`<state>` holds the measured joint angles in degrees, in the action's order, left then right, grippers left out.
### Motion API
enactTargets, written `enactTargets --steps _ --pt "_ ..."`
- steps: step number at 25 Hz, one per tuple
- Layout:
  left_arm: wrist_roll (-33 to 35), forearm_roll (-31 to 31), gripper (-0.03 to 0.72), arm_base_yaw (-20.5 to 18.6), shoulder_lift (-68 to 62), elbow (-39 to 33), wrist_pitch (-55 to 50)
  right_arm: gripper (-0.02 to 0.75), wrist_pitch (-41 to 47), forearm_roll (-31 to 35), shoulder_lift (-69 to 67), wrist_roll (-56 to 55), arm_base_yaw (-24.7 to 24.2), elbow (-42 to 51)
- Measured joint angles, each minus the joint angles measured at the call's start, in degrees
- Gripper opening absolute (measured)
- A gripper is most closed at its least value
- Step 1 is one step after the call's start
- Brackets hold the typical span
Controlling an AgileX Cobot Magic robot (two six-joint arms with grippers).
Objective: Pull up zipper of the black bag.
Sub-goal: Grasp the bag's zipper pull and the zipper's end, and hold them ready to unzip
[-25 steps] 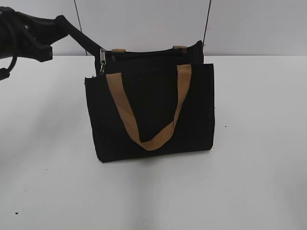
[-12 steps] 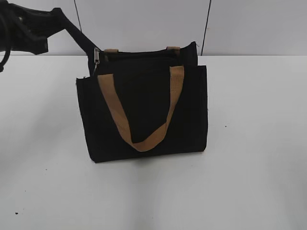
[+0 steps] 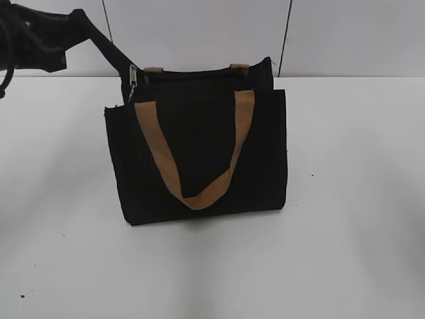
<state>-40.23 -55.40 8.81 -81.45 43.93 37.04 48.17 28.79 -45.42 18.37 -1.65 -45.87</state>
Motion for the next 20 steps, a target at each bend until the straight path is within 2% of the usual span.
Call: enactTargets --steps 2,5,11,16,20 --pt "0.0 0.58 0.038 0.0 0.0 0.0 0.02 0.472 -0.4 0.0 -7.08 -0.64 3.44 -3.45" --pt "-0.29 0.85 0.038 0.04 0.0 0.0 0.07 0.472 -1.78 -2.36 -14.57 -5.5 11.82 -7.94" --pt "-0.43 1.04 0.038 0.04 -0.05 0.0 0.26 0.472 -7.61 -13.7 -30.47 -24.5 31.61 -17.39" --pt "-0.43 1.04 0.038 0.04 -0.05 0.0 0.31 0.438 -10.06 -16.06 -44.63 -32.87 41.0 -29.7" --pt "-0.48 0.99 0.038 0.04 -0.05 0.0 0.42 0.414 -10.25 -16.06 -53.93 -33.88 44.68 -40.02"
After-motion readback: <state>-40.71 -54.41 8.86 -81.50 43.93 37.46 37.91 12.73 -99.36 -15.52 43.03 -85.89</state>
